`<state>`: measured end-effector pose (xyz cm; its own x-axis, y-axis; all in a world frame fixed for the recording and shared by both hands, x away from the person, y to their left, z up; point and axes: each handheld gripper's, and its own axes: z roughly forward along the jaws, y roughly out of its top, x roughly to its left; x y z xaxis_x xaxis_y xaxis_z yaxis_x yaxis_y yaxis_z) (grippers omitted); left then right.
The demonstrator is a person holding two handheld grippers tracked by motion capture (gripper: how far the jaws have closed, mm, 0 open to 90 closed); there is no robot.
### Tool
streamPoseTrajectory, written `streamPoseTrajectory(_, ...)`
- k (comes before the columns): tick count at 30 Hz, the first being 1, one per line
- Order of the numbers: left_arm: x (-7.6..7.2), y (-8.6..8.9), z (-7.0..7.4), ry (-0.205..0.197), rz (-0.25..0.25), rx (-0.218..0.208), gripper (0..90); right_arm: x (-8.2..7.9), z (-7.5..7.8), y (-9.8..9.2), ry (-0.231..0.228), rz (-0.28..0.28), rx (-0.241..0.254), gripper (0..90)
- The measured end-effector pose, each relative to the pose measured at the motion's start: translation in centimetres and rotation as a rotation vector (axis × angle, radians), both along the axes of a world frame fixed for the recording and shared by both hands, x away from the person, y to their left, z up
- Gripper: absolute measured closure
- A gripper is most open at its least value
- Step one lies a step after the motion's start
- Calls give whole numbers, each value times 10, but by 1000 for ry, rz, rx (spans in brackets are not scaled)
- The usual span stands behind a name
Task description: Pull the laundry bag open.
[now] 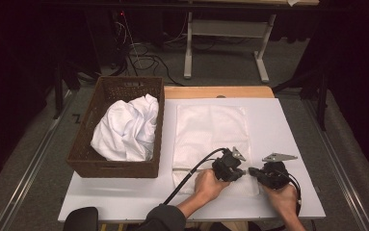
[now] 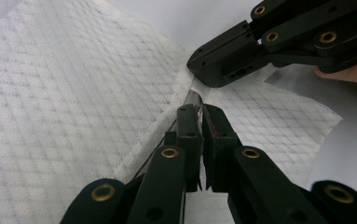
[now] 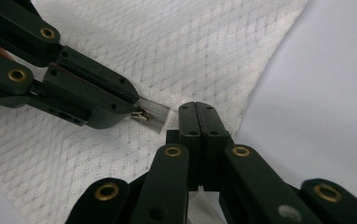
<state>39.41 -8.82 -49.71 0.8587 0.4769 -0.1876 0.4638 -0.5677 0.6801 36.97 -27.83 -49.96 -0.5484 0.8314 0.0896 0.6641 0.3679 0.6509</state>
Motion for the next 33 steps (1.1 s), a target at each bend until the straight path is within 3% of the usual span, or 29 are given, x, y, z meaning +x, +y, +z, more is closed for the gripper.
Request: streamPoseTrajectory(33,-5,19,10,-8,-10,-10,862,0,-1,0,-7,2,-6,900)
